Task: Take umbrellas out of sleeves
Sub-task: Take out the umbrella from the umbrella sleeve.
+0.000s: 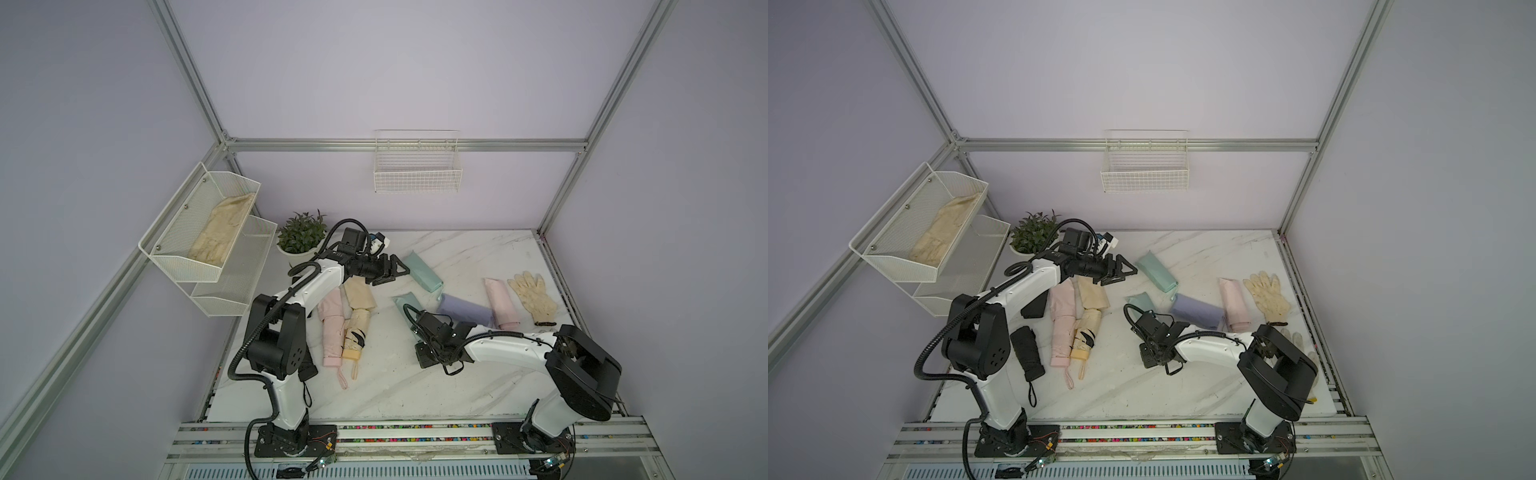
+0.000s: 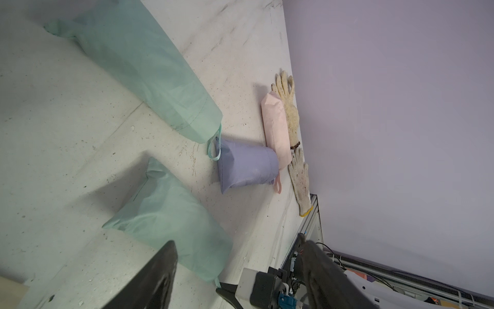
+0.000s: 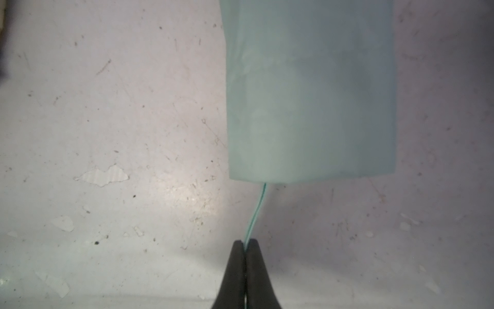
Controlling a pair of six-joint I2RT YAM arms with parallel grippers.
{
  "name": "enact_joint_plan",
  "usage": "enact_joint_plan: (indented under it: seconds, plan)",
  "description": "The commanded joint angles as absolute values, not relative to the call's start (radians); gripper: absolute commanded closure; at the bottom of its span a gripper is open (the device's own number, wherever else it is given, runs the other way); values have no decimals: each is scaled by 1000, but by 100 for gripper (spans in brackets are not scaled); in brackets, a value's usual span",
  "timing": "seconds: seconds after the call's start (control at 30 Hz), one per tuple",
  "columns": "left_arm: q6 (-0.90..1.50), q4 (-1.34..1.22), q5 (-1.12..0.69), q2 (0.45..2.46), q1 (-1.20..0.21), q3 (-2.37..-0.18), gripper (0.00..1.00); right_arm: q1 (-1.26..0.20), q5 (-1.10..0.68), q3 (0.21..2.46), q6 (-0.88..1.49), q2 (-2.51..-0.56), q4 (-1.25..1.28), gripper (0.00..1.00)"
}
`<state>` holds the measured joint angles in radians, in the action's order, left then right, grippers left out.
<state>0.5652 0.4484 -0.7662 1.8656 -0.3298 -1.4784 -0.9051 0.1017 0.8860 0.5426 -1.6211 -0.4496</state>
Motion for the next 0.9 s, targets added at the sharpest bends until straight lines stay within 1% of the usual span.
enact_joint_plan:
  seconds: [0.0, 0.2, 0.57, 0.7, 0.87]
  plan:
    - [557, 434, -770, 1886, -330, -1463, 27, -906, 87, 869, 564, -1619, -415, 100]
    - [572, 460, -788, 1952, -330, -1483, 27, -905, 80, 834, 585, -1613, -377, 100]
    - [582, 516, -729, 2018, -330, -1514, 30, -886, 48, 769, 630, -1575, -324, 100]
    - [593, 516, -744, 2036, -330, -1515, 38, -886, 24, 762, 627, -1566, -320, 100]
    - [600, 515, -730, 2050, -327, -1520, 38, -885, 1, 756, 617, -1554, -305, 100]
